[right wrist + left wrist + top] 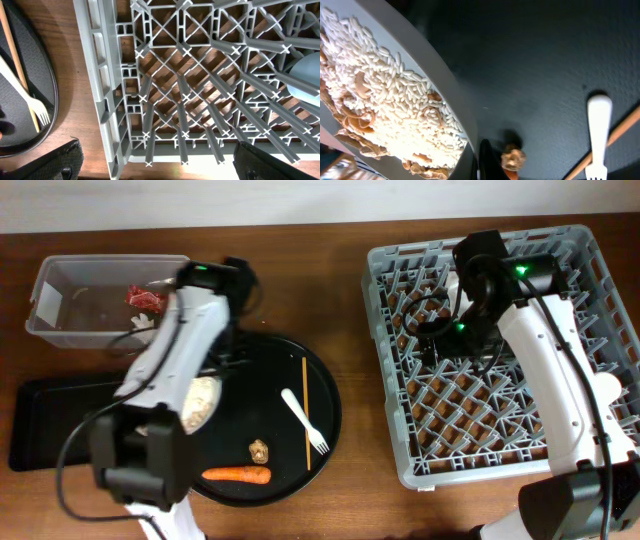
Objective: Sort waste into correct bins and load items into the dishwasher rack
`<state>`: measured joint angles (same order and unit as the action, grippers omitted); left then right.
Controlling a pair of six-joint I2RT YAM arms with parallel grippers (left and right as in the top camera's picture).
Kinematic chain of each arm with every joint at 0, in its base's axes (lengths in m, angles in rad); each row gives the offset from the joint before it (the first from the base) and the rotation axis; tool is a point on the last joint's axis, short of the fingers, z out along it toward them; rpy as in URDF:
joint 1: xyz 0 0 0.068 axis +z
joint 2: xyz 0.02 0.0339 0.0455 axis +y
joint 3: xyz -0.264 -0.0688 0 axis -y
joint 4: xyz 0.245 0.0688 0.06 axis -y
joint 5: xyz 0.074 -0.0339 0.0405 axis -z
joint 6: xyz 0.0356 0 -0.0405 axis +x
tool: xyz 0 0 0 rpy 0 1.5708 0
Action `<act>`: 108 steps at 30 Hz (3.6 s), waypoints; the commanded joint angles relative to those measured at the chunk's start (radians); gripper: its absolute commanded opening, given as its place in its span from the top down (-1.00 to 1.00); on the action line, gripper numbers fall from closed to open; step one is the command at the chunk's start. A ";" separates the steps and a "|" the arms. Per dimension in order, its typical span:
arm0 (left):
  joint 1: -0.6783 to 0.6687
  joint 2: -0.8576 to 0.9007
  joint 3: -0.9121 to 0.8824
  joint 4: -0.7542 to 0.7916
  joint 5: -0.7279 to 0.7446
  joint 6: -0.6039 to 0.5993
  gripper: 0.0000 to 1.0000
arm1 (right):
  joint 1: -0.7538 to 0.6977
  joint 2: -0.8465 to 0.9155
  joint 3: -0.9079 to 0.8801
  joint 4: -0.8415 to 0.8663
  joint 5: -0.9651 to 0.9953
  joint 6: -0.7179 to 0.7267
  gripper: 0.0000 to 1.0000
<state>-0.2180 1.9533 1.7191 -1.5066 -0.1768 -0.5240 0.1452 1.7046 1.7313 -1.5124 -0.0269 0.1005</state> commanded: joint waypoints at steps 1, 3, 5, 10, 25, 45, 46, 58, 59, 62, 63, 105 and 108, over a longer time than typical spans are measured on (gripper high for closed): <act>0.107 -0.043 0.021 0.001 -0.025 0.052 0.99 | 0.005 0.002 0.002 -0.005 0.009 -0.003 -0.97; 0.167 -0.043 0.021 0.010 0.006 0.081 0.99 | 0.005 0.002 0.002 -0.008 0.010 -0.003 -0.97; 0.217 -0.043 0.021 0.031 0.044 0.119 0.99 | 0.005 0.002 0.002 -0.011 0.010 -0.003 -0.97; 0.347 -0.043 0.021 0.071 0.086 0.172 0.99 | 0.005 0.002 0.002 -0.018 0.010 -0.003 -0.97; 0.660 -0.043 0.021 0.175 0.518 0.502 0.99 | 0.005 0.002 0.002 -0.022 0.009 -0.002 -0.97; 0.947 -0.043 0.017 0.015 1.067 0.830 1.00 | 0.005 0.002 0.002 -0.023 0.010 0.008 -0.97; 0.953 -0.043 0.017 0.007 1.083 0.845 1.00 | 0.004 0.002 0.002 -0.023 0.010 0.008 -0.97; 1.053 -0.040 0.017 -0.038 1.260 0.958 1.00 | 0.005 0.002 0.002 -0.035 0.010 0.009 -0.97; 1.054 -0.040 0.017 -0.015 1.253 0.935 0.99 | 0.005 0.002 0.002 -0.036 0.010 0.009 -0.97; 1.059 -0.040 0.017 -0.036 1.253 0.925 1.00 | 0.005 0.002 0.002 -0.037 0.010 0.009 -0.97; 1.059 -0.041 0.017 -0.056 1.271 0.985 0.99 | 0.005 0.002 0.002 -0.037 0.010 0.008 -0.97; 0.082 -0.194 -0.034 0.201 0.558 0.469 0.99 | 0.005 0.002 0.002 -0.048 0.013 0.008 -0.97; -0.061 -0.160 -0.077 0.254 0.372 0.337 1.00 | 0.005 0.002 0.002 -0.048 0.013 0.008 -0.97</act>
<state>-0.1440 1.7550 1.6947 -1.2823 0.4828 0.0360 0.1452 1.7046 1.7313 -1.5593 -0.0265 0.1043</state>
